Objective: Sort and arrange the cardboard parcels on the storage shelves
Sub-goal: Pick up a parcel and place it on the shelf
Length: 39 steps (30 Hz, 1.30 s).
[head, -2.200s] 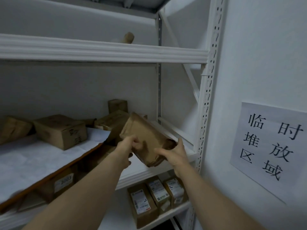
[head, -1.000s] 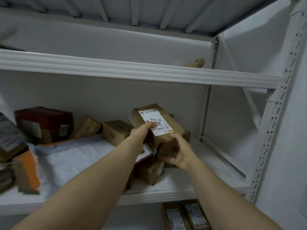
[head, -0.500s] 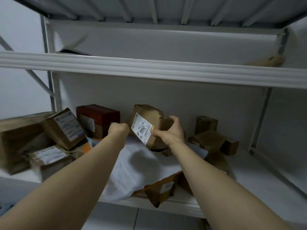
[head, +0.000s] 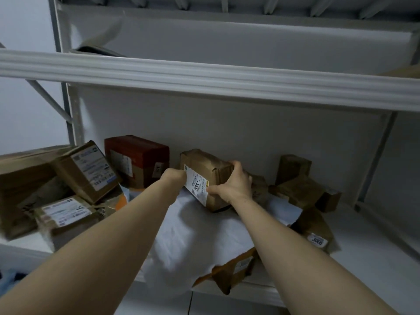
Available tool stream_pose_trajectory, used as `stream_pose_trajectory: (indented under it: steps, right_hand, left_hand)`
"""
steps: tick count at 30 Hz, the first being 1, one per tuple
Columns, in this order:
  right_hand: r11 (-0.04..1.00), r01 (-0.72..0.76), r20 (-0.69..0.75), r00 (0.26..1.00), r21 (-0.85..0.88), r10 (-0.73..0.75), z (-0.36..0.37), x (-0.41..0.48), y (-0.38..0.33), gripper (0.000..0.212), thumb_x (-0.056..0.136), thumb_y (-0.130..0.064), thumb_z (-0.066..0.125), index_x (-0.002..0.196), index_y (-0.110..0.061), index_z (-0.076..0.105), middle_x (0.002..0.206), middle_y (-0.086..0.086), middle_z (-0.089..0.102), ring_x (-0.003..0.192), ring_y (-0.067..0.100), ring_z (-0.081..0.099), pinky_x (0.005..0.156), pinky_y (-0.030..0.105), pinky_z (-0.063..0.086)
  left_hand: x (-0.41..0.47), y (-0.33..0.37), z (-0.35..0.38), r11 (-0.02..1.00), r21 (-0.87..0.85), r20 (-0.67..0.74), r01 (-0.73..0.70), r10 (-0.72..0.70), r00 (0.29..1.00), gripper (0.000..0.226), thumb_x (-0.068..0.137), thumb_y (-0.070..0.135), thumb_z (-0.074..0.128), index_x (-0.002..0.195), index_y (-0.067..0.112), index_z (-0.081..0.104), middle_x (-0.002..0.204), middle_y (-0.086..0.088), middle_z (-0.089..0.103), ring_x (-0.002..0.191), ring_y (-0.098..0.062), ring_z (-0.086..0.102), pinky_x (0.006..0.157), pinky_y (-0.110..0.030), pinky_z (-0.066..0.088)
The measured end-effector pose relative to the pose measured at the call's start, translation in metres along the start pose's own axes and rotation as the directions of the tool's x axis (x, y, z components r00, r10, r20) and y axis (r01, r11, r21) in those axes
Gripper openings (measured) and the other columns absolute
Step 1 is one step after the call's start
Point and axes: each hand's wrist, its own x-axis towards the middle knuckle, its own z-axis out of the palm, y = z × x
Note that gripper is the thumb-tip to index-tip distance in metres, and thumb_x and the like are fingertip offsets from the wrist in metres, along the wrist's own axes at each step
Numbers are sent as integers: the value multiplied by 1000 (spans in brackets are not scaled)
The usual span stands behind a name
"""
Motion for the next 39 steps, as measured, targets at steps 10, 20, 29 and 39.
stream_pose_trajectory:
  steps: [10, 20, 29, 39]
  right_hand:
    - [995, -38, 62, 997, -91, 43, -6, -7, 13, 94, 62, -36, 86, 137, -20, 32, 137, 10, 41, 129, 30, 38, 104, 35, 36]
    - [970, -8, 228, 972, -242, 64, -22, -7, 20, 98, 73, -36, 82, 149, -22, 20, 145, 10, 16, 138, 31, 20, 106, 38, 36]
    - [990, -43, 232, 970, -132, 73, -54, -21, 37, 111, 70, -46, 82, 153, -16, 15, 150, 8, 13, 143, 29, 15, 116, 39, 24]
    - [959, -235, 110, 961, -156, 253, -136, -58, 106, 75, 79, -35, 77, 141, -14, 41, 138, 9, 30, 128, 29, 39, 103, 34, 40]
  left_hand:
    - [3, 6, 23, 996, -76, 127, 51, -41, 991, 65, 92, 51, 51, 141, 11, 37, 138, -14, 43, 123, -33, 46, 87, -44, 39]
    - [-6, 6, 44, 1000, 27, 118, 15, -18, 993, 36, 92, 30, 57, 116, 7, 43, 131, -19, 47, 122, -37, 46, 93, -46, 43]
    - [-31, 29, 71, 918, 264, -243, -295, 360, 901, 55, 90, 29, 54, 135, 2, 39, 139, -21, 34, 124, -40, 40, 101, -44, 38]
    - [-95, 22, 170, 778, 245, 47, -578, 586, 809, 50, 92, 19, 51, 140, 12, 42, 141, -11, 44, 122, -29, 50, 90, -33, 43]
